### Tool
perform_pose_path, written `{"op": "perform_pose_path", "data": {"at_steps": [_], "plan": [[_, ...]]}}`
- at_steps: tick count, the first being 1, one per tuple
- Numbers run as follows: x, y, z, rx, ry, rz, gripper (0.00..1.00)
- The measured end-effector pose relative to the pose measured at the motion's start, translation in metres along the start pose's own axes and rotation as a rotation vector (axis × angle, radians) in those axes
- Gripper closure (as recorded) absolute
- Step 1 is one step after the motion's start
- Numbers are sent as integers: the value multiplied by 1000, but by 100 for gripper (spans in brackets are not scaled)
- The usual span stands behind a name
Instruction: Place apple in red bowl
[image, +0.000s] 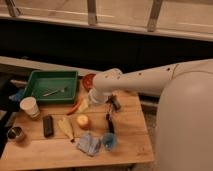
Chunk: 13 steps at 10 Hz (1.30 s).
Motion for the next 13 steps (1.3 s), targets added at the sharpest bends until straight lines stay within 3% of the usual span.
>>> {"op": "perform_pose_path", "data": {"at_steps": [2, 4, 10, 13], "plan": [[-8, 16, 22, -30, 23, -25, 25], [-8, 17, 39, -47, 49, -29, 25], [14, 18, 92, -90, 172, -15, 25], [22, 20, 100, -68, 221, -22, 48]]}}
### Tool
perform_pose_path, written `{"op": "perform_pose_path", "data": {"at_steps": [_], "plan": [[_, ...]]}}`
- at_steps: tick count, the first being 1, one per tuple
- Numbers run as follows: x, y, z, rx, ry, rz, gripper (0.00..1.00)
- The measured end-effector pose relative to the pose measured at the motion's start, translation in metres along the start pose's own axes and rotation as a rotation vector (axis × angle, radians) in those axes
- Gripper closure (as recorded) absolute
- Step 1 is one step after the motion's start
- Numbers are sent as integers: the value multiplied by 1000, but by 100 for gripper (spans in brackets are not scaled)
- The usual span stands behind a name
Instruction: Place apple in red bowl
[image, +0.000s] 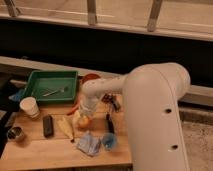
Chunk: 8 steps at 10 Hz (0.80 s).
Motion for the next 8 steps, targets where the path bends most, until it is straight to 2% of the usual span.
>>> {"op": "perform_pose_path", "data": {"at_steps": [4, 5, 7, 8], "plan": [[2, 1, -3, 26, 5, 1, 90], [0, 0, -8, 30, -12, 4, 98], [-5, -3, -32, 31, -70, 12, 100], [-11, -6, -54, 33, -120, 20, 100]]}}
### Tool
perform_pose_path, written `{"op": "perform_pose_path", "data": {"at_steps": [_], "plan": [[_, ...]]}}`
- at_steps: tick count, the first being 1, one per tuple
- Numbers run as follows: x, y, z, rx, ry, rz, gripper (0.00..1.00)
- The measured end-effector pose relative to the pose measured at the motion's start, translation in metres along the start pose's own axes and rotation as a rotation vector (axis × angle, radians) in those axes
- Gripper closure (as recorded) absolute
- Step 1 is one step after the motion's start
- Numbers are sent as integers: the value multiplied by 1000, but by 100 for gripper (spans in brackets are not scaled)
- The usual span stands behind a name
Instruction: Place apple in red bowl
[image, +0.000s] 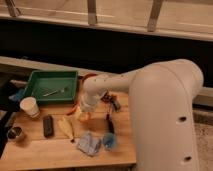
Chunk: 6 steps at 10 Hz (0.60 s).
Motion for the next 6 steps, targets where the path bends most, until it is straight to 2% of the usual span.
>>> {"op": "perform_pose_path", "data": {"at_steps": [2, 4, 6], "plan": [[-16, -10, -32, 9, -80, 17, 100], [-38, -31, -69, 17, -182, 39, 100], [-59, -53, -102, 31, -254, 56, 100]]}}
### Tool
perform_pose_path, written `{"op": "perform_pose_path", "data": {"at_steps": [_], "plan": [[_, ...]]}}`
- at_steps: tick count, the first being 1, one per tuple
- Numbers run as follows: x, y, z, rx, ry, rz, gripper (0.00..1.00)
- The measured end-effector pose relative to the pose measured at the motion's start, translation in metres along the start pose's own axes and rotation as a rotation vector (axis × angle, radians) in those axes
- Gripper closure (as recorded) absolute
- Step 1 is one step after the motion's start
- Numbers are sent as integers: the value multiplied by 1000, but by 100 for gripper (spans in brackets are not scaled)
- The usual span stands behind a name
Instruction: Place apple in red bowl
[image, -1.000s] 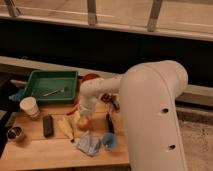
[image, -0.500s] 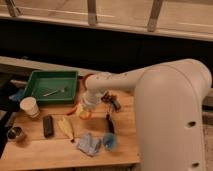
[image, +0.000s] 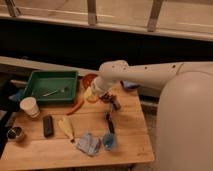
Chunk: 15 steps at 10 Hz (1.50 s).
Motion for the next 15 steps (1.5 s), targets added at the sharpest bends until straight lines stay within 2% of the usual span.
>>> {"op": "perform_pose_path", "data": {"at_steps": [1, 6, 7, 9, 11, 13, 15], "plan": [[-9, -5, -7, 4, -25, 10, 100], [-9, -4, -5, 3, -25, 11, 100], [-14, -4, -5, -1, -44, 12, 100], [-39, -11, -6, -5, -90, 5, 100], [-78, -18, 1, -15, -135, -17, 100], [-105, -12, 21, -32, -149, -28, 100], [-122, -13, 39, -47, -148, -26, 100]]}}
